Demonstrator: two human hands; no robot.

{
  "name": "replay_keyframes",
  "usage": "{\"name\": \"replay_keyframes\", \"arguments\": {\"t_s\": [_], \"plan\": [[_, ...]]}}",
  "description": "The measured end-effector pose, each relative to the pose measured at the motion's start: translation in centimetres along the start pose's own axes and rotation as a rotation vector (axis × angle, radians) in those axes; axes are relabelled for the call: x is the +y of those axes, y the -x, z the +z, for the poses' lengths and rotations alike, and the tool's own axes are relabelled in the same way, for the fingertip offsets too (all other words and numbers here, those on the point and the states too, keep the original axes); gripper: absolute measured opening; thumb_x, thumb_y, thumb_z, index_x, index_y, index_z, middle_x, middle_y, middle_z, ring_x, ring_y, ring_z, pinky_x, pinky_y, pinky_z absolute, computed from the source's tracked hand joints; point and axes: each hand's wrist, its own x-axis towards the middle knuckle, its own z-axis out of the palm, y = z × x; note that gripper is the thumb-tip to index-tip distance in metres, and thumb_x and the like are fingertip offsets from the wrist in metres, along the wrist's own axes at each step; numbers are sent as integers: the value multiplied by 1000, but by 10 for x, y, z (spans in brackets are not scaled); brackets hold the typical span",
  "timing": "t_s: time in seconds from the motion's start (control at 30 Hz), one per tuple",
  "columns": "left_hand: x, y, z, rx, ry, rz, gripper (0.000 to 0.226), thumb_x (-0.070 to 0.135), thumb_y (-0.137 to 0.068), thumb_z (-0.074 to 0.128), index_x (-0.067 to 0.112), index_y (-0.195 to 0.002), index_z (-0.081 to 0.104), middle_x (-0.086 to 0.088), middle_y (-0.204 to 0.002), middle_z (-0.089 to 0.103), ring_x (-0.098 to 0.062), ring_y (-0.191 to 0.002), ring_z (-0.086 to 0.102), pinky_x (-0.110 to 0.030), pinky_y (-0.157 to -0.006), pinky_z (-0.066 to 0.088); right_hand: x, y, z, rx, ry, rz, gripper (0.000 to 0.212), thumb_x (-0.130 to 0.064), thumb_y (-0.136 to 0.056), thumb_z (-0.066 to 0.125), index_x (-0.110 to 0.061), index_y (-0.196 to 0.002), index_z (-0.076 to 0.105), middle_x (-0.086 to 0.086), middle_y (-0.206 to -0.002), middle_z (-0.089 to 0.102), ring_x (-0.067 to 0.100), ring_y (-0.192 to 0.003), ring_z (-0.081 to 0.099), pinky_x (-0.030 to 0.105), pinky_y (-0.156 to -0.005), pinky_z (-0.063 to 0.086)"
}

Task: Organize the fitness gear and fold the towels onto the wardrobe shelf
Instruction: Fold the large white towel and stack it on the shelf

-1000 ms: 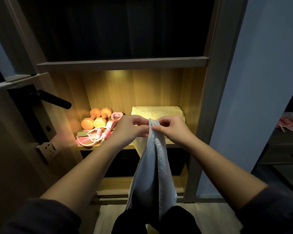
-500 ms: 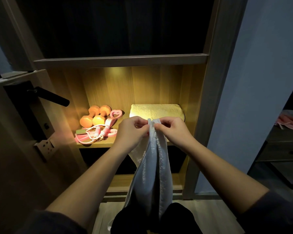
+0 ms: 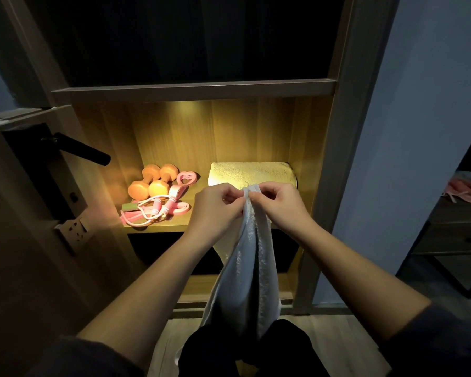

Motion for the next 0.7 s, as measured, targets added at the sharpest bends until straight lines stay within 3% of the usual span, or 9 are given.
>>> {"name": "replay_keyframes", "arguments": {"t_s": [0.13,0.23,0.3,0.37,0.43,0.53,0.6,0.7], "plan": [[-2,-6,-8,-156,79,23,5,7,-89,69,5,-90,73,-5,-80,73,-16,-74,73,-24,-68,59,2,2,-9,-68,-55,-14,20,-19,-94,62,-10,-106,75,3,-96,74,18,-94,68,41,-87,56],[-9,-16,-15,-120,-37,92,10,11,-82,76,11,-83,66,0,-77,70,-9,-69,67,-20,-64,54,0,2,-13,-164,-64,-55,21,-19,-96,60,-10,-108,74,4,-97,73,18,-93,67,35,-84,53],[-16,-25,-20,-151,-126,131,21,21,-81,78,19,-95,63,10,-95,66,2,-84,61,-15,-70,47,-2,1,-16,-221,-57,-84,20,-19,-96,60,-10,-109,73,7,-99,73,23,-96,66,39,-86,52],[-19,-34,-23,-313,-193,132,26,31,-89,69,26,-113,60,17,-112,60,13,-99,52,-11,-78,40,-5,-2,-20,-259,-86,-106,20,-17,-96,60,-9,-110,73,6,-100,73,22,-97,66,38,-87,52],[-20,-39,-22,-434,-277,123,26,36,-98,53,15,-107,67,5,-102,65,10,-84,51,-20,-74,38,-8,-5,-24,-268,-97,-114,19,-16,-96,59,-11,-109,72,2,-99,72,17,-96,66,34,-87,52],[-21,-40,-15,-376,-213,110,41,32,-101,47,-2,-89,65,-12,-82,62,-12,-74,50,-28,-67,35,-11,-10,-25,-274,-45,-98,21,-16,-97,57,-10,-113,71,0,-99,71,11,-94,65,25,-82,53],[-20,-41,-11,-306,-150,119,42,32,-100,51,-4,-77,57,-6,-70,51,-11,-65,41,-23,-57,29,-12,-11,-26,-272,-35,-74,23,-17,-98,56,-9,-116,69,2,-100,70,11,-92,64,21,-77,51],[-17,-48,-6,-211,-143,145,40,32,-96,58,11,-63,52,3,-59,42,-9,-57,34,-25,-52,25,-15,-11,-30,-299,-107,-7,29,-22,-94,63,-11,-120,66,2,-104,70,11,-95,66,22,-80,54]]}}
